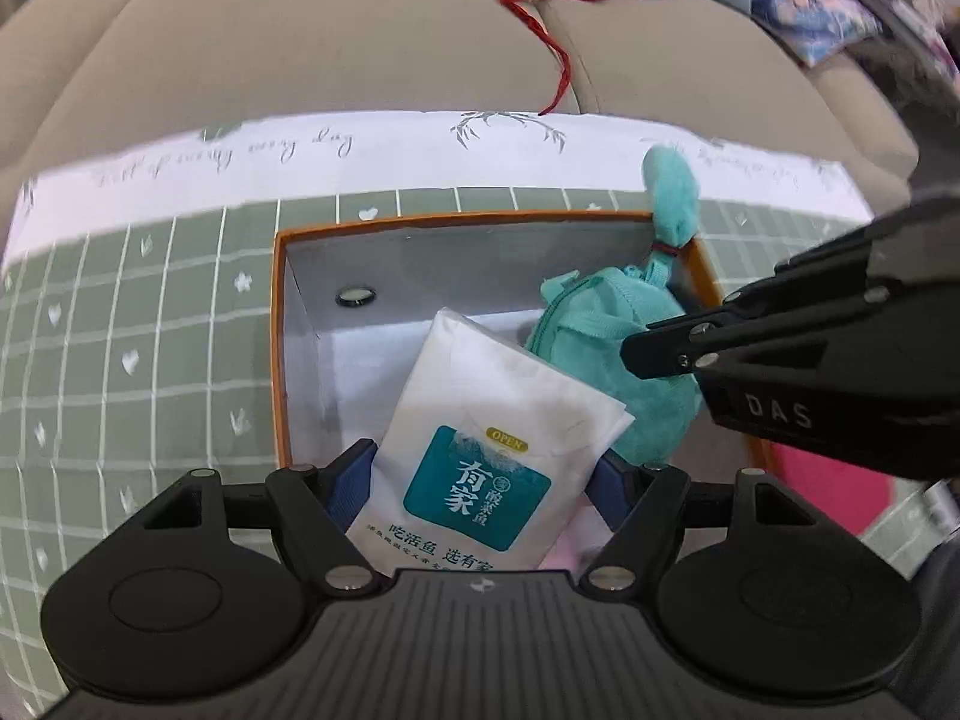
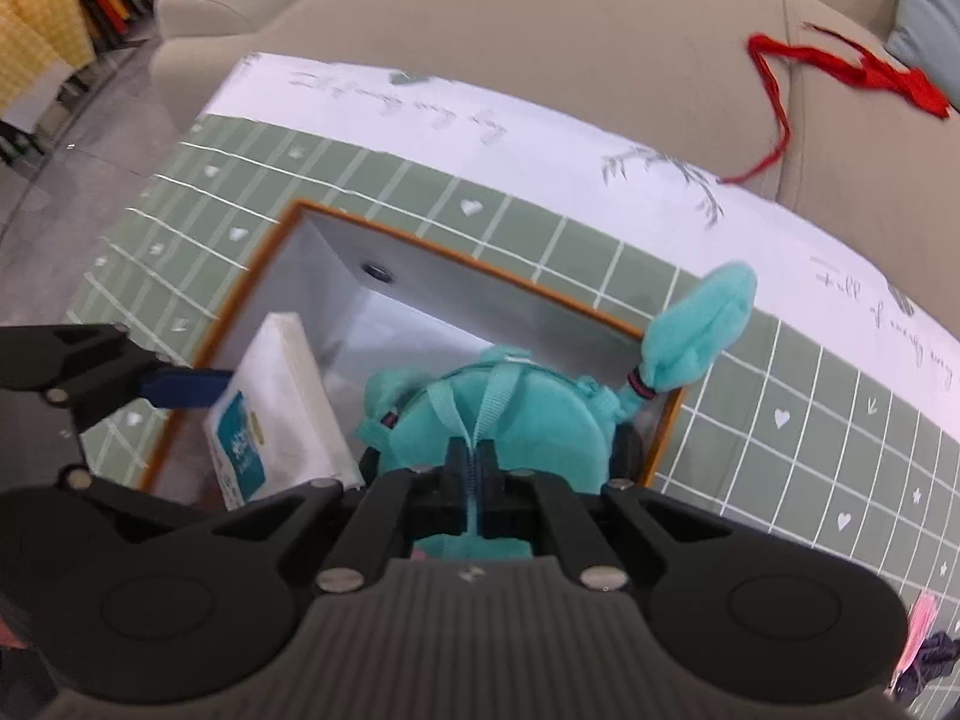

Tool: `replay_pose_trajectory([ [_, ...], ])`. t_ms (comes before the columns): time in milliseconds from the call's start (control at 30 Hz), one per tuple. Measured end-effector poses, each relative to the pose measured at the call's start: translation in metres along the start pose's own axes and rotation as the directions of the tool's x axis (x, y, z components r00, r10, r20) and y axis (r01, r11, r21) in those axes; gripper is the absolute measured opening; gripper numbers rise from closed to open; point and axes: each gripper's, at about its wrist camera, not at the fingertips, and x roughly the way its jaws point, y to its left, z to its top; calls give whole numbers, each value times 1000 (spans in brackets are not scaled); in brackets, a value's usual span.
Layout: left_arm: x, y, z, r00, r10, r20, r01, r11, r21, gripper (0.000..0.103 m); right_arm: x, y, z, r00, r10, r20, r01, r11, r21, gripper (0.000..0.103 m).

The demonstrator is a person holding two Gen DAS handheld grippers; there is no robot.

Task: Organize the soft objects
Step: 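Open the left tool over the box while the right tool releases the teal pouch, then withdraw both tools from the box toward the pink pouch and navy cloth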

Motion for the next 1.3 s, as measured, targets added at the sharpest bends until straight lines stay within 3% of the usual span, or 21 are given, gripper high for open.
replay_pose_trajectory([
  [100,12,-3,-3,999,47,14,-47,998,52,84,12,5,-1,999,-28,21,28,999,-26,0],
  [400,29,4,-4,997,73,34,-74,997,28,87,21,3,-2,999,-50,12,50,998,-26,0],
  [500,28,4,-5,998,56,33,-57,998,31,96,17,2,-1,997,-72,15,73,997,-40,12],
  [533,28,3,-5,999,41,24,-41,999,35,96,16,2,0,998,-69,15,69,997,-42,27],
  [567,28,2,-6,1000,20,10,-21,999,43,96,13,2,0,998,-56,22,57,997,-49,36],
  [633,26,0,-8,1000,-16,-9,17,998,59,96,7,5,-1,998,-49,47,52,996,-74,37],
  [733,21,-7,-12,1000,16,5,-16,997,74,96,-1,8,-2,997,-52,56,57,994,-88,44],
  [1100,-12,-23,-21,996,62,58,-67,995,74,96,-50,1,-14,991,-22,134,32,997,-69,49],
  [1300,-46,-38,-14,995,24,102,-28,999,41,96,-118,-53,-38,976,-44,213,51,998,-24,53],
])
